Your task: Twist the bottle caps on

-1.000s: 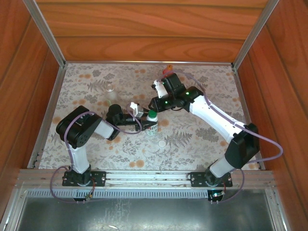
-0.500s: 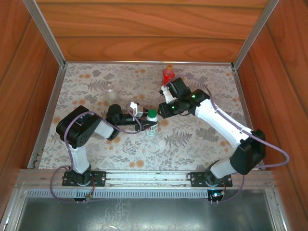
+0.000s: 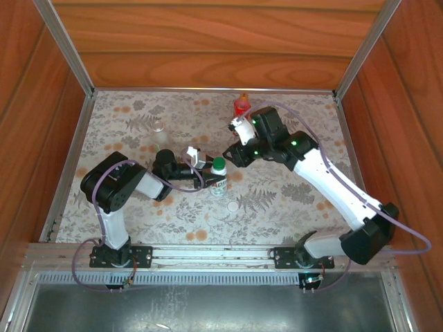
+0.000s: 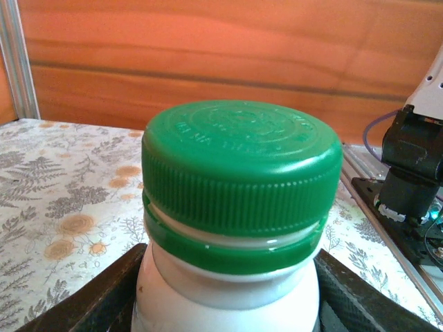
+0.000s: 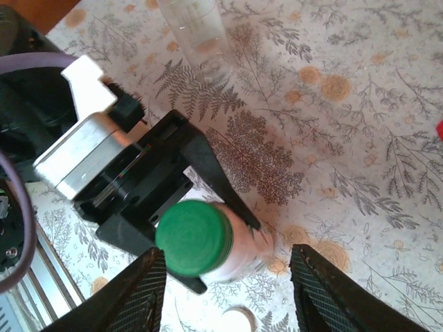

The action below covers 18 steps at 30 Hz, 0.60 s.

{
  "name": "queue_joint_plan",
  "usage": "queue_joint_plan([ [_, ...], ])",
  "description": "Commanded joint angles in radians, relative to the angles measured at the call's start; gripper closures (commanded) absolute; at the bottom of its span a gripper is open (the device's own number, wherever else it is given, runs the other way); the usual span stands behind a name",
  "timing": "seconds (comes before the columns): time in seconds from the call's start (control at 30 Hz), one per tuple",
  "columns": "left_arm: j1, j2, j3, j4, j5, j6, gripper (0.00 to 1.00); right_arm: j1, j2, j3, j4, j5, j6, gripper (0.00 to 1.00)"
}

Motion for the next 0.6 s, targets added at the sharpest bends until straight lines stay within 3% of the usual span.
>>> queue_joint_plan([
  [0.0, 0.005, 0.012, 0.014, -0.019, 0.038, -0.022, 0.43, 0.001, 0.06, 0.027, -0.038, -0.032, -0.003, 0.53],
  [0.13, 0.005, 0.015, 0.012, -0.021, 0.038, -0.021, 0.43, 0.001, 0.061, 0.003, -0.023, -0.03, 0.013, 0.6],
  [0.57, 0.004, 0.015, 0.015, -0.023, 0.043, -0.022, 0.43, 0.002, 0.084, -0.022, -0.038, -0.06, 0.021, 0.64],
])
